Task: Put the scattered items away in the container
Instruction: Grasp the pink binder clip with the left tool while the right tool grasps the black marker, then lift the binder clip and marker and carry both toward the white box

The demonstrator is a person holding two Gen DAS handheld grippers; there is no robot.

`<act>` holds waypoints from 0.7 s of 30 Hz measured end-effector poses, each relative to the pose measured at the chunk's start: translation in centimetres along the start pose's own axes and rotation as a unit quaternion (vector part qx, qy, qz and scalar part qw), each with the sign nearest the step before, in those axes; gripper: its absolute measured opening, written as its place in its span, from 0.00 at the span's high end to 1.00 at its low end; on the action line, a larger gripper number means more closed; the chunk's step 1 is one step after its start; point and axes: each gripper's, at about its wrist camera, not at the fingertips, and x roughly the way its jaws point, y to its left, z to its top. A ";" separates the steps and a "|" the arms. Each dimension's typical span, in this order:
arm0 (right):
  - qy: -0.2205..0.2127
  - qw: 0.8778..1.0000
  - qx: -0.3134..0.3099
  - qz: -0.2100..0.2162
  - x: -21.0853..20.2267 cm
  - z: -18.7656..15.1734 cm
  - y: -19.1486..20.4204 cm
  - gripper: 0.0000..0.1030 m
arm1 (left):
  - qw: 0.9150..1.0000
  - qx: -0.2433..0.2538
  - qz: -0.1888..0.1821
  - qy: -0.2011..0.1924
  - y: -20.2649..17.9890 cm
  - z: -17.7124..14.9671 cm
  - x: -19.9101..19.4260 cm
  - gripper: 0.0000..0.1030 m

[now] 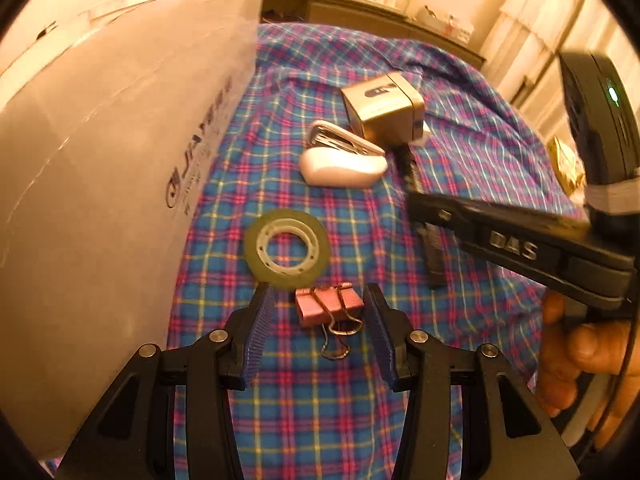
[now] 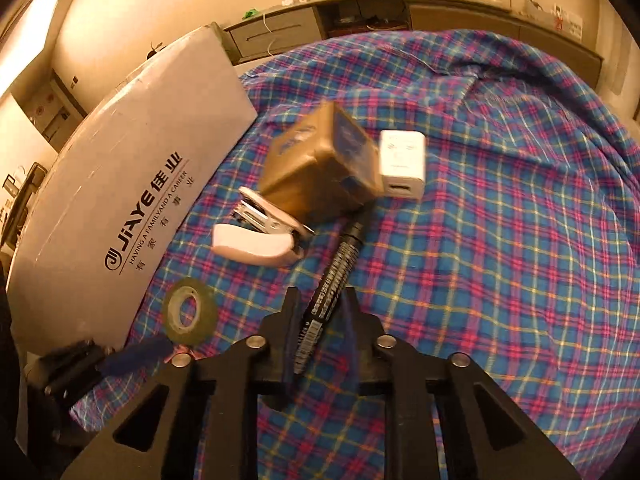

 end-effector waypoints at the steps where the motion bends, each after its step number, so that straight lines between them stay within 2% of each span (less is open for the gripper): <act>1: 0.001 1.000 -0.002 -0.008 -0.2 -0.1 -0.2 0.83 | 1.000 -0.001 0.000 -0.005 0.1 -0.1 0.0 0.54; 9: -0.015 0.998 -0.051 -0.046 -0.1 -0.7 1.3 0.82 | 0.999 0.014 -0.013 -0.029 0.3 -1.2 -0.5 0.54; 10: -0.015 0.998 -0.045 -0.044 -0.1 -0.6 1.1 0.83 | 0.999 0.015 -0.012 -0.030 0.5 -1.3 -0.7 0.65; 15: -0.016 1.000 -0.007 -0.018 -1.3 -1.4 0.1 0.86 | 0.999 0.008 -0.023 -0.029 0.8 -1.5 -1.0 0.64; 21: -0.023 1.000 -0.005 -0.003 -2.8 -2.4 1.0 0.86 | 0.999 0.014 -0.024 -0.036 0.4 -2.0 -2.4 0.65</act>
